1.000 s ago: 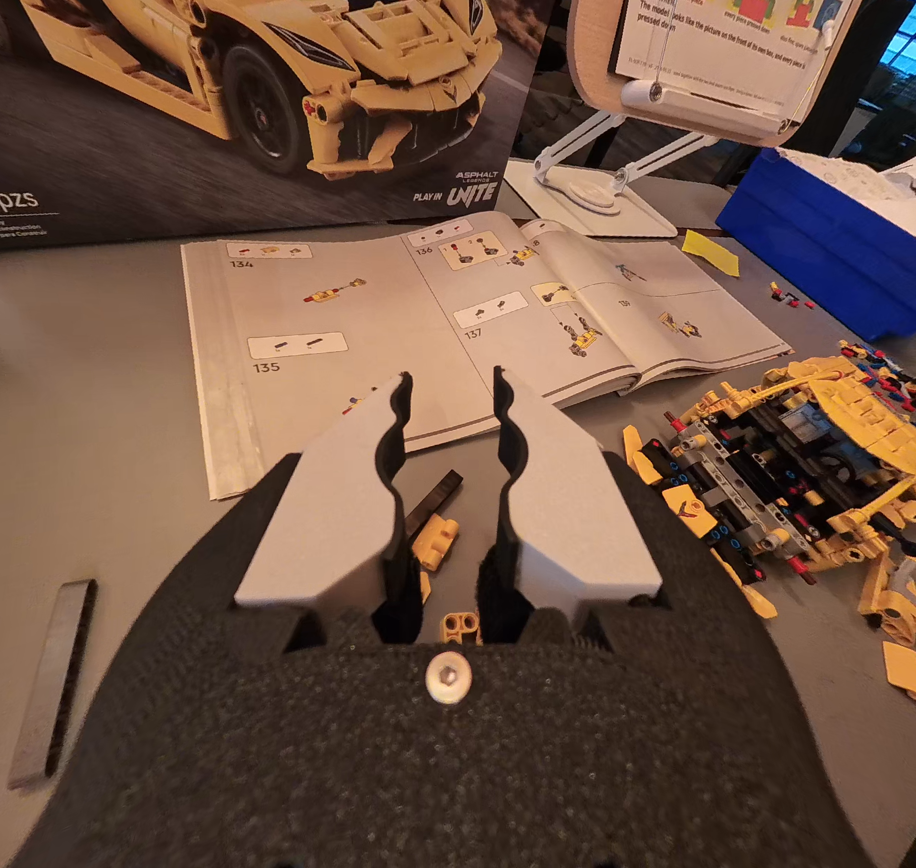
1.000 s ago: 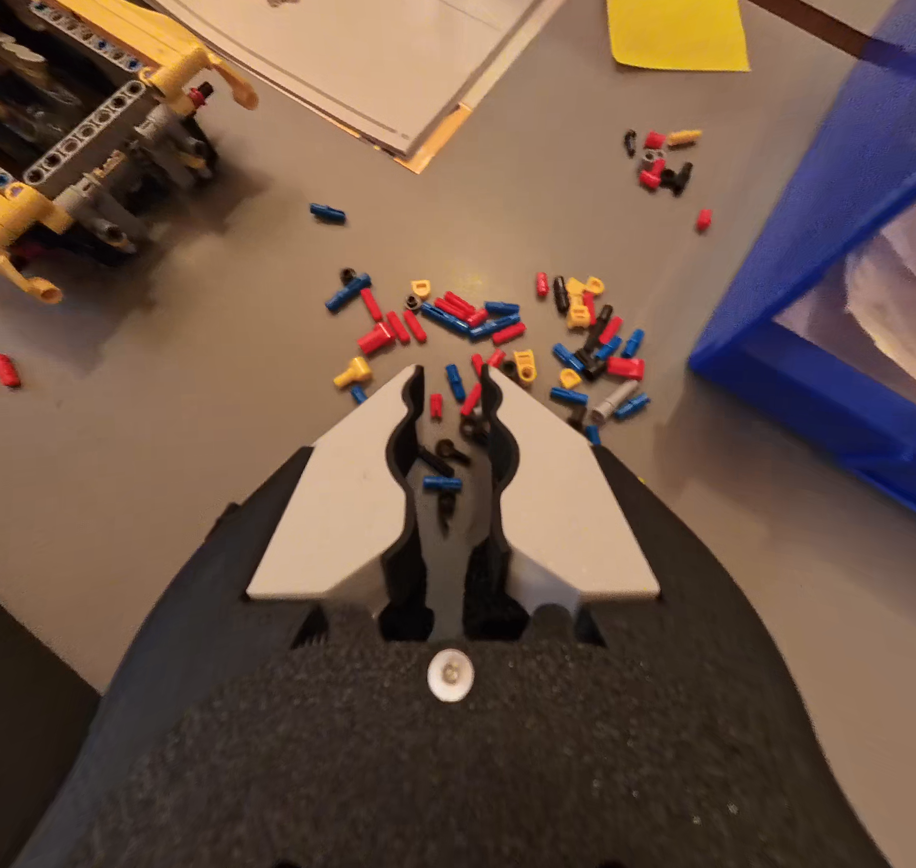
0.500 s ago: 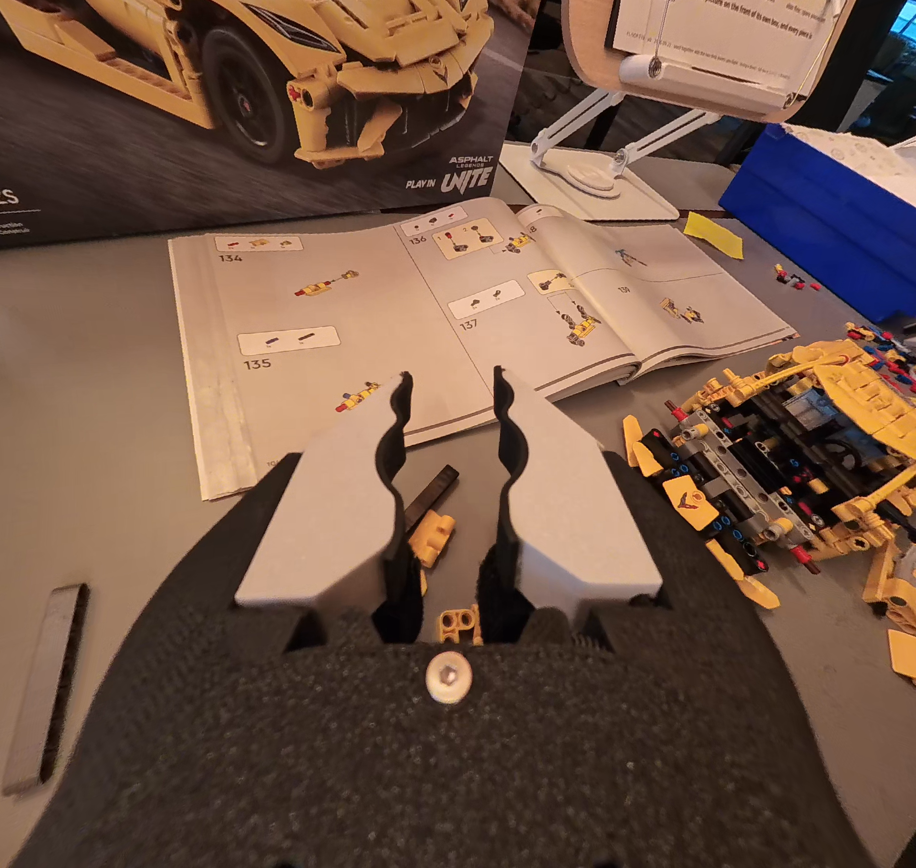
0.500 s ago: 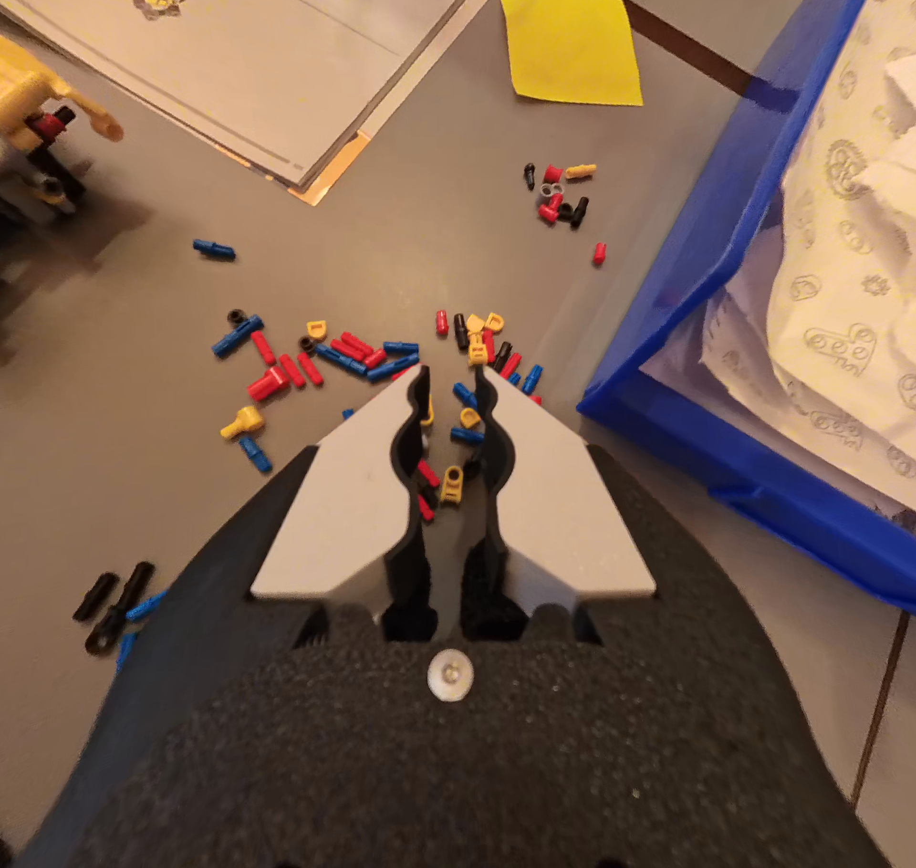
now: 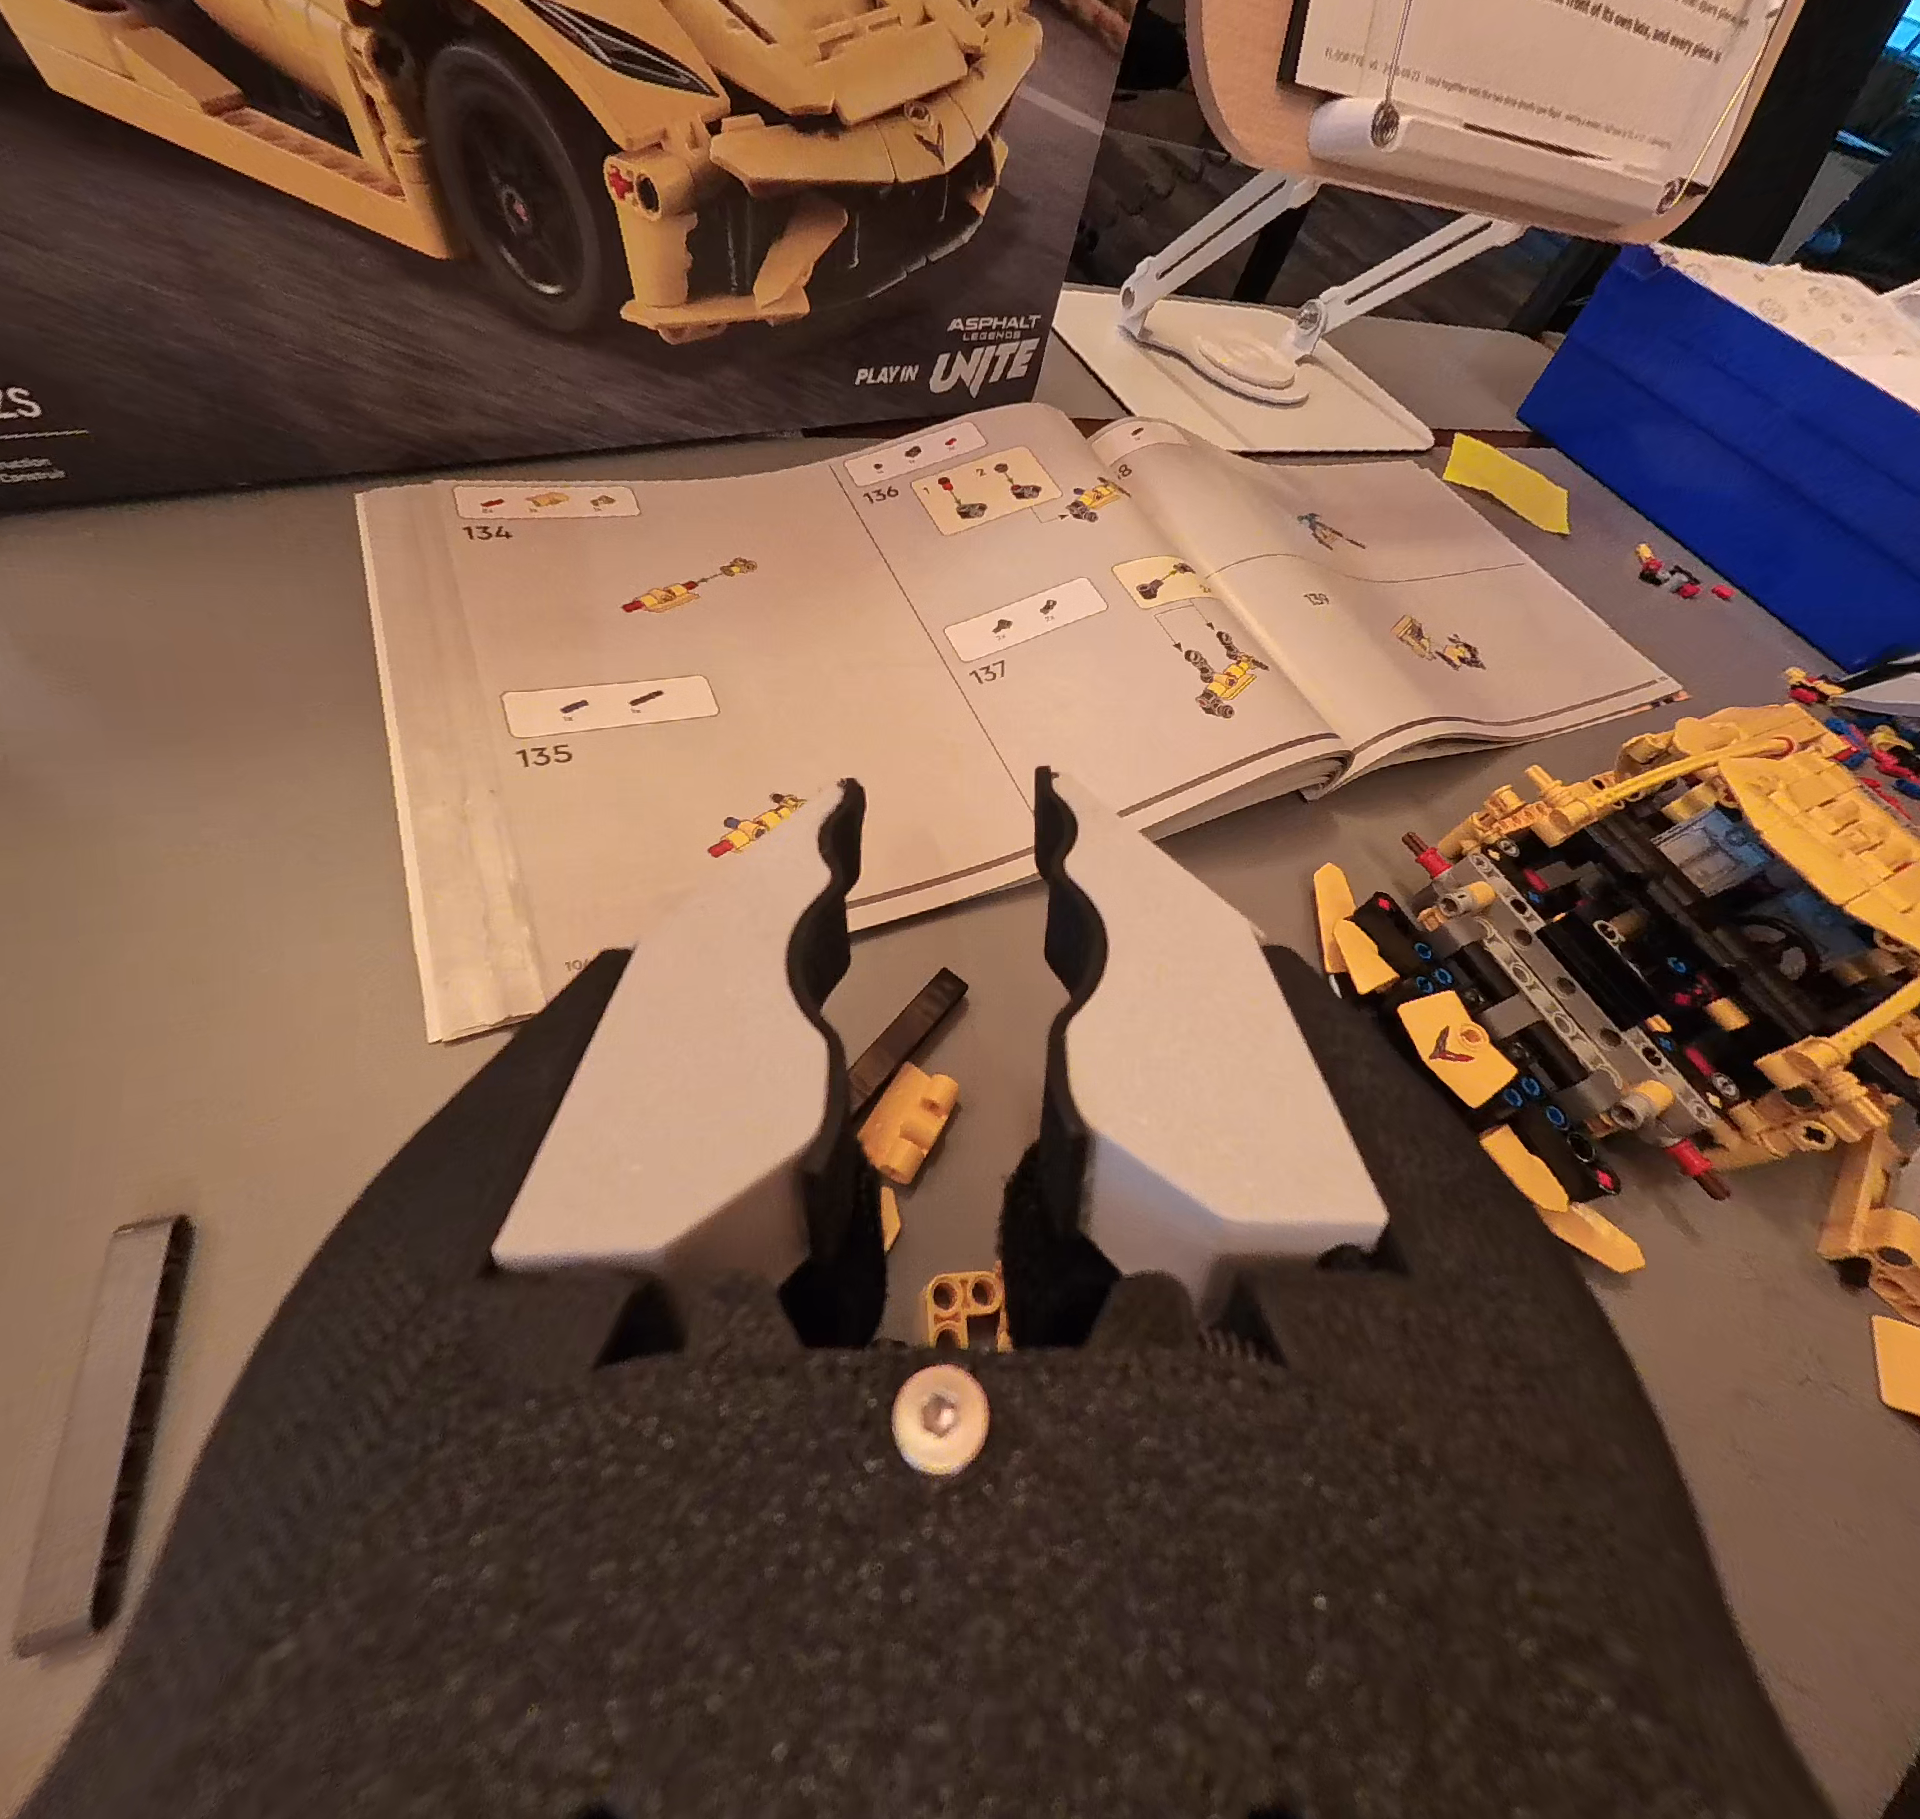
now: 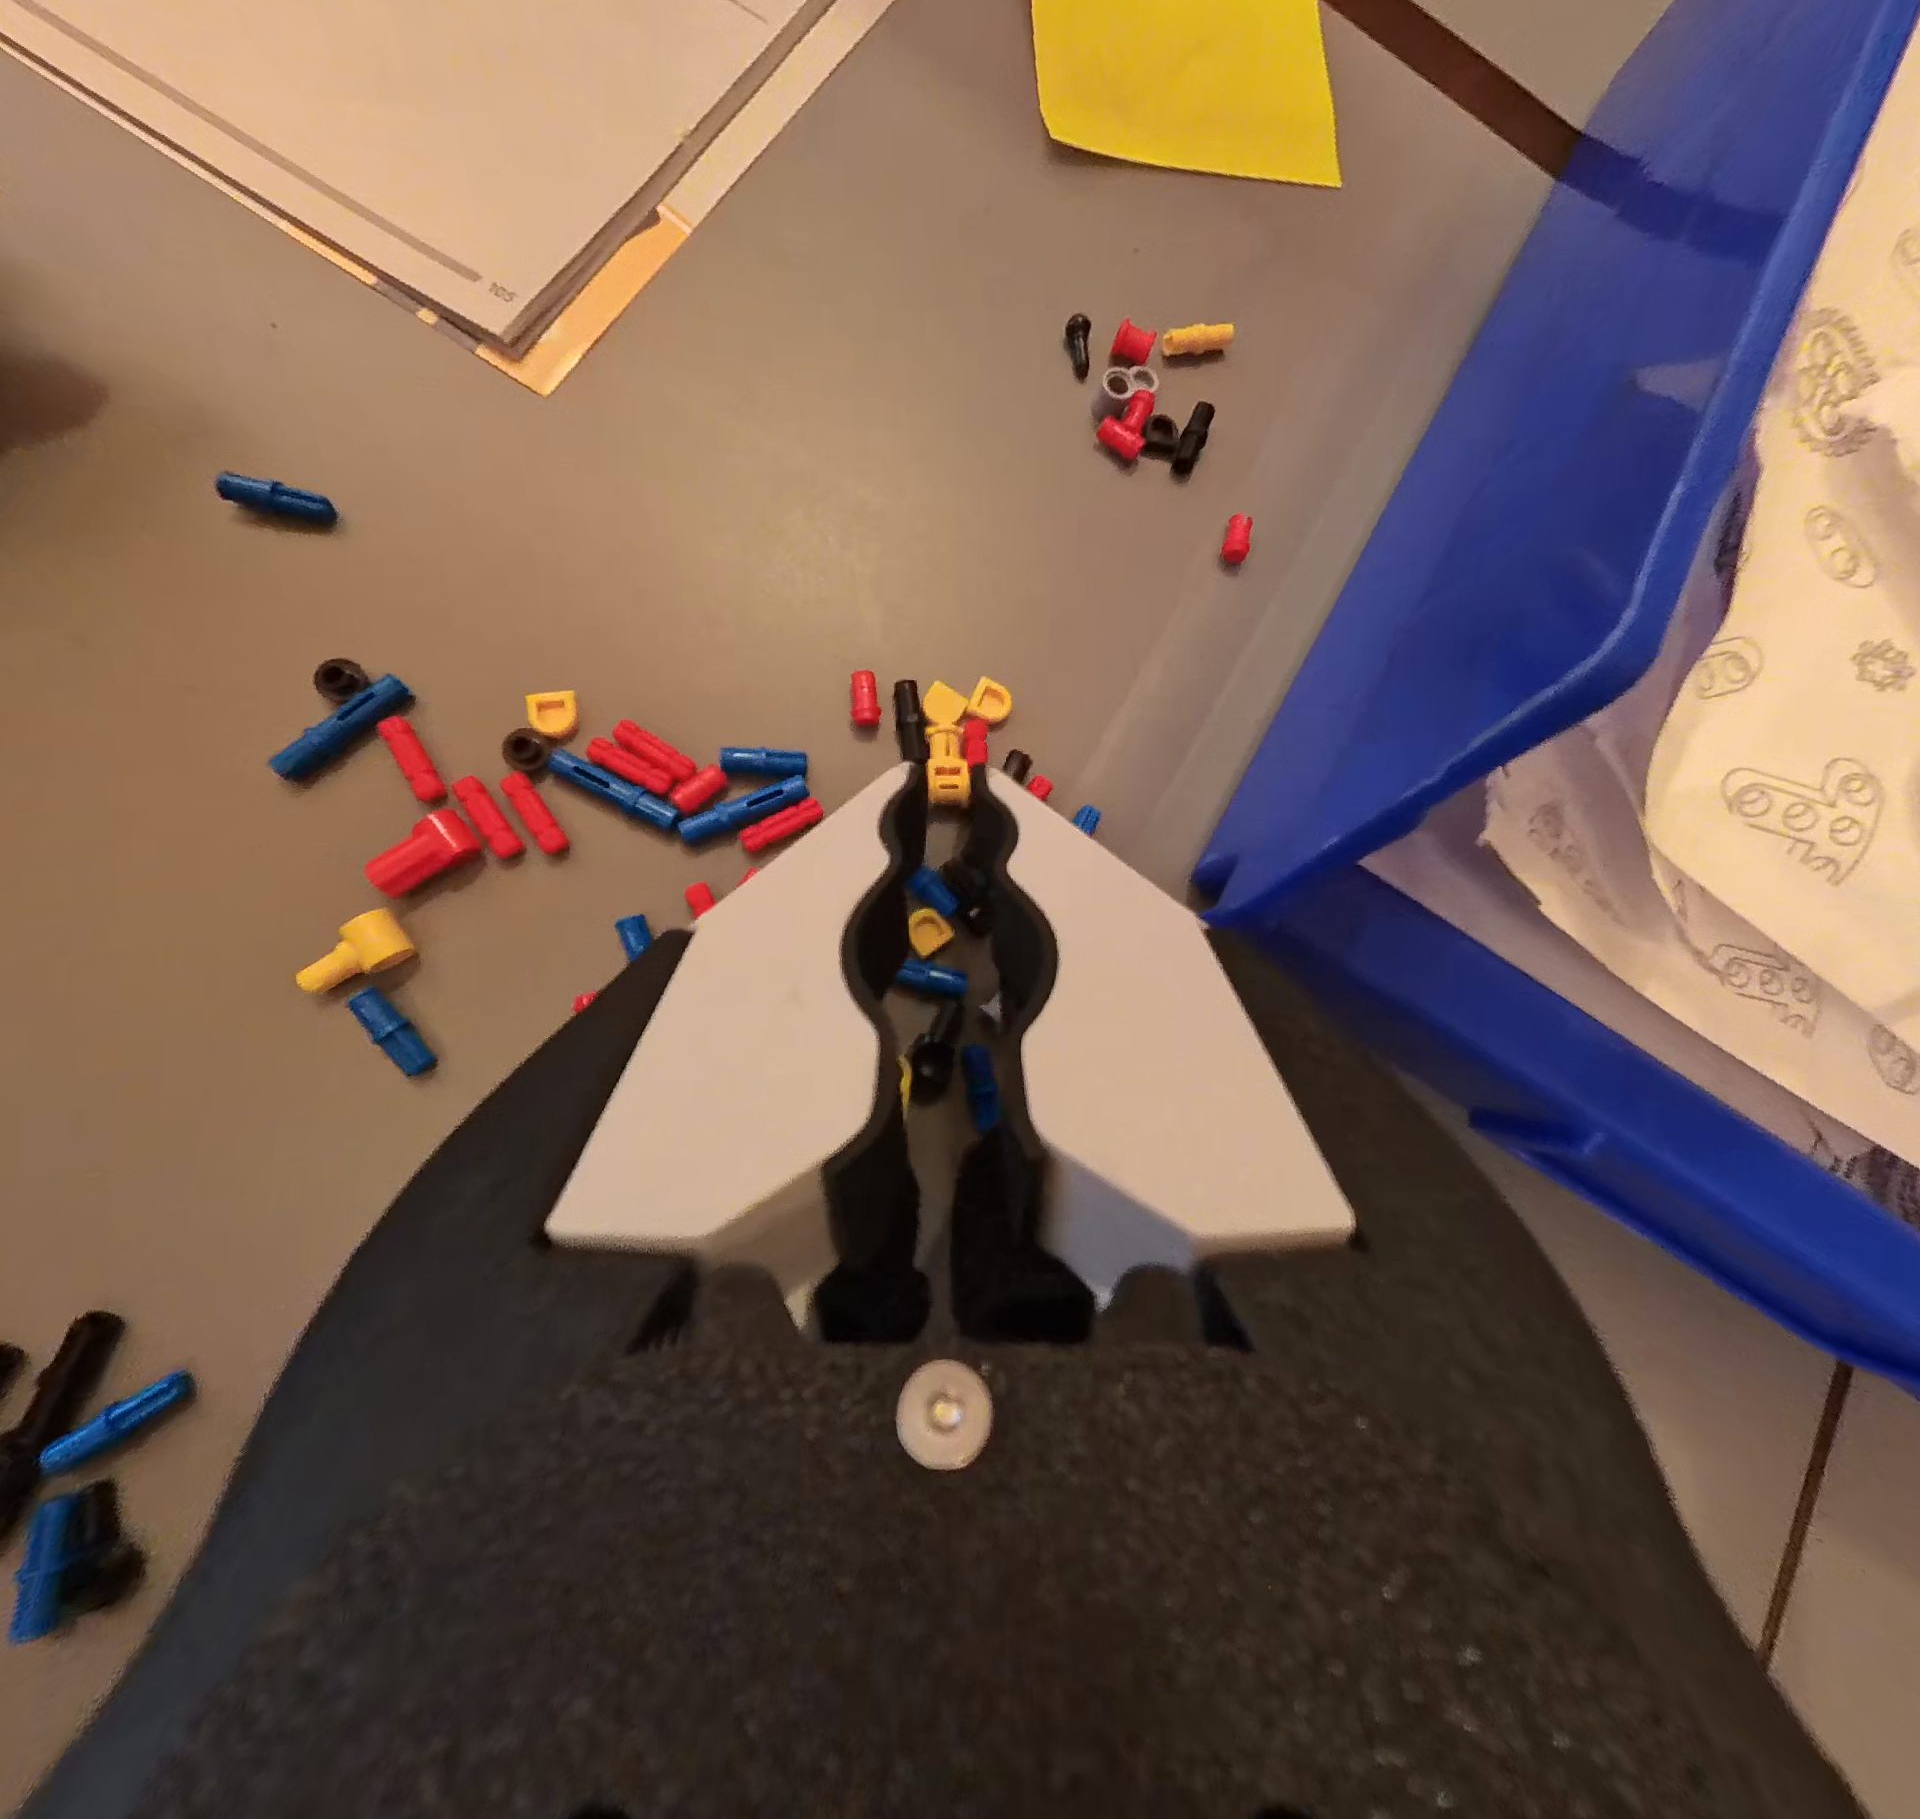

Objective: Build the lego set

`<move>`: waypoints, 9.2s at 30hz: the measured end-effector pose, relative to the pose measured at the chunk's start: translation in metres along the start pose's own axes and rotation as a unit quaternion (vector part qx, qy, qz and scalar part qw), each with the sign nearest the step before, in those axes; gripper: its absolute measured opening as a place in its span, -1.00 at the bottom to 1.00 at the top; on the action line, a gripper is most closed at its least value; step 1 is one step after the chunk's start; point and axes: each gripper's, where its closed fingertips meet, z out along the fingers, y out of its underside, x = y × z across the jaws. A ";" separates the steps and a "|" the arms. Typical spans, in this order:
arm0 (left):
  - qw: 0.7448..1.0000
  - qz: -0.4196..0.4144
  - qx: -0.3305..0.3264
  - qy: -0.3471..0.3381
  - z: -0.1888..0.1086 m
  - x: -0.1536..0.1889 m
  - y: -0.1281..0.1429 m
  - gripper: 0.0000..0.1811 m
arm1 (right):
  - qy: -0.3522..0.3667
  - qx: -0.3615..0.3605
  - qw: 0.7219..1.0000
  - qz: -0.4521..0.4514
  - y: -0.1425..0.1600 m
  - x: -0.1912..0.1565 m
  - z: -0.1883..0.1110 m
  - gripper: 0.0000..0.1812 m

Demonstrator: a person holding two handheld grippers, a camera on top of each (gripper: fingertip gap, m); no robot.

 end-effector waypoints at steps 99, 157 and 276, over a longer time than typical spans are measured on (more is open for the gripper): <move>0.890 0.069 0.003 0.451 -0.077 0.217 0.010 -0.65 | -0.648 0.070 0.744 0.151 -0.169 -0.350 -0.110 -0.92; 0.728 -0.378 -0.117 0.560 -0.066 0.267 0.009 -0.82 | -0.325 0.318 0.841 -0.294 -0.168 -0.349 -0.107 -0.82; 0.832 -0.180 -0.084 0.518 -0.058 0.238 0.036 -0.93 | -0.301 0.189 0.884 -0.305 -0.155 -0.345 -0.090 -0.97</move>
